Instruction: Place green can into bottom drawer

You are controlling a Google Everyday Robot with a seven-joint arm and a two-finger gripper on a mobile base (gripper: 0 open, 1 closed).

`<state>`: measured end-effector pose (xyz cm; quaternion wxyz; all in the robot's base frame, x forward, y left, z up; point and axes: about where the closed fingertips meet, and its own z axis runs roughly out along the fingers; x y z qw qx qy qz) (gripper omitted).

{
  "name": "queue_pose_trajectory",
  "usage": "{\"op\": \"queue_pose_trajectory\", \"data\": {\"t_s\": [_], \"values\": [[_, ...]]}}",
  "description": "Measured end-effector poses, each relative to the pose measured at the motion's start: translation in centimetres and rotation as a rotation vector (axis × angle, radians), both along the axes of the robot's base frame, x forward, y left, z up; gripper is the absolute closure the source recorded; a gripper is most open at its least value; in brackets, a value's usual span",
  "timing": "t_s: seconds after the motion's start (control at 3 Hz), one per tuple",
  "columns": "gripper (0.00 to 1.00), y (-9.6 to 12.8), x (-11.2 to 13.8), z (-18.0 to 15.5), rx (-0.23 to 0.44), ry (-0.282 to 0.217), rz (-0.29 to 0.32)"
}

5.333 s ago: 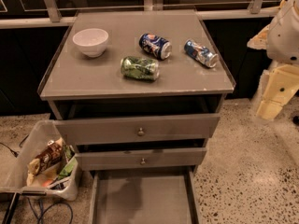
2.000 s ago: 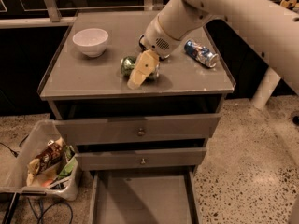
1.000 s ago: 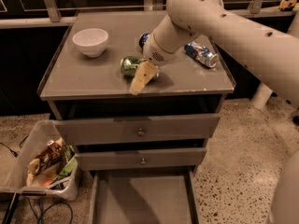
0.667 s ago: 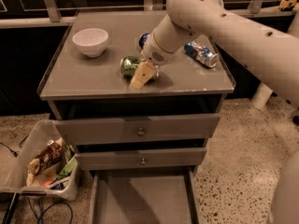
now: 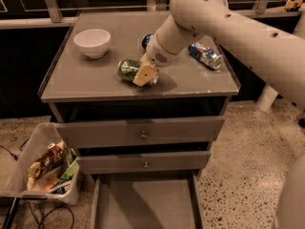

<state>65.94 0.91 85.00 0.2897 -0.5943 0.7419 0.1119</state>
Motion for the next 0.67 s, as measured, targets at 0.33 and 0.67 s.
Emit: {"op": "queue_pose_trajectory", "data": {"t_s": [0.33, 0.67], "values": [[0.87, 0.0, 0.0, 0.0, 0.0, 0.0, 0.0], [1.0, -0.18, -0.15, 0.95, 0.006, -0.004, 0.007]]}}
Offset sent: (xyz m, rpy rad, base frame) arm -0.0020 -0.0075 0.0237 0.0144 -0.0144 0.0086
